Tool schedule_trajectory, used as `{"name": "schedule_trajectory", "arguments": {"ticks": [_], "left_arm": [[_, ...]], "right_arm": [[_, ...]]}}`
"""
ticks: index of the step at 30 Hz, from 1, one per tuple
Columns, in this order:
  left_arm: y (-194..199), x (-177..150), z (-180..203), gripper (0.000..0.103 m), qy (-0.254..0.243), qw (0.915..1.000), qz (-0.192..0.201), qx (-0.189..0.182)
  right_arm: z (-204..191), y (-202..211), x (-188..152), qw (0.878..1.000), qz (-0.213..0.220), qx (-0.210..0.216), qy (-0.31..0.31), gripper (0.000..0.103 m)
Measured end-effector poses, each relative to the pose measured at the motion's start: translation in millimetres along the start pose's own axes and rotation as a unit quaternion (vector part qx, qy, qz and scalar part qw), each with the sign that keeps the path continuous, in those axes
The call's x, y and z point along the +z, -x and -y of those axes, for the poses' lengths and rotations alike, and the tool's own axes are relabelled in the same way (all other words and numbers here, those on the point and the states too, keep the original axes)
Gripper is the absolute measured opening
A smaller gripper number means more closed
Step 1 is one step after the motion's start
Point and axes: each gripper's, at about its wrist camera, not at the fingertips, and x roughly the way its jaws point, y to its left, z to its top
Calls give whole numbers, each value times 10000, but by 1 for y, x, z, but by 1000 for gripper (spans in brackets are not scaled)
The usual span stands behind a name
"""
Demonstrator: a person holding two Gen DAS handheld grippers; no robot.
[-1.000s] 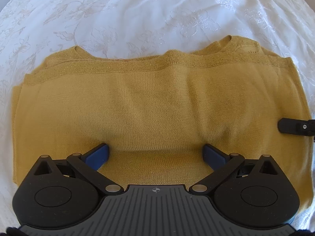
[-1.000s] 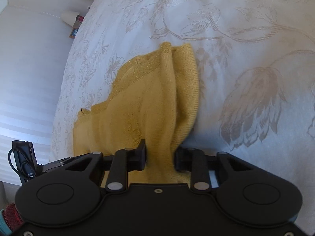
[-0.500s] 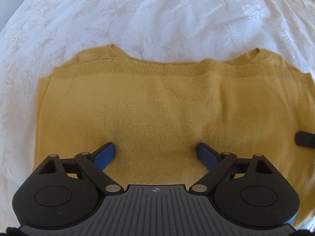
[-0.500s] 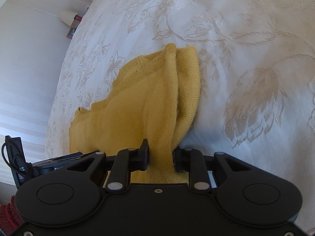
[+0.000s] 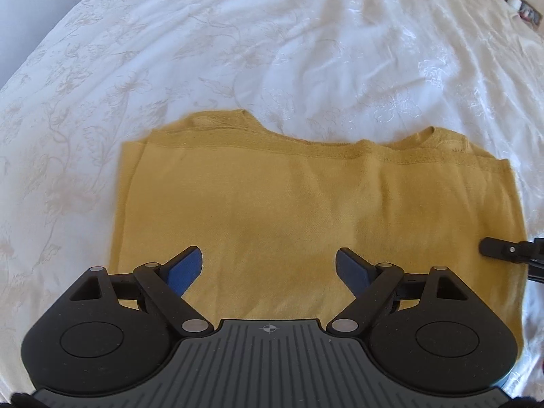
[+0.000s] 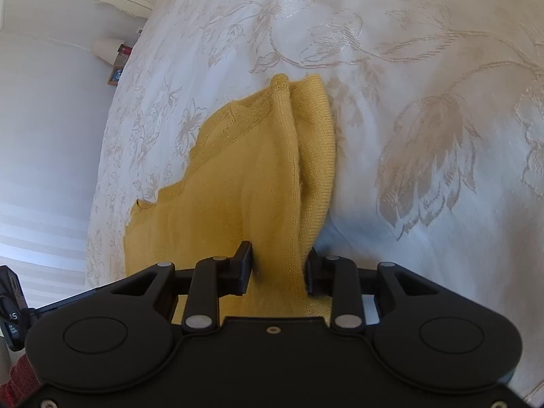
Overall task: Fold small clothes
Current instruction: 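Lift the side edge with the right gripper, fold it across the sweater, open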
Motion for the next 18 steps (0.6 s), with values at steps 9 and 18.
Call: {"name": "schedule_trajectory", "arguments": {"ticks": [9, 18], "left_arm": [[21, -28, -46, 86, -28, 9999, 66, 100], [20, -30, -93, 86, -255, 9985, 258, -404]], "right_arm": [[-37, 8, -3, 9973, 87, -447, 573, 27], [-110, 15, -23, 9926, 299, -822, 838, 26]]}}
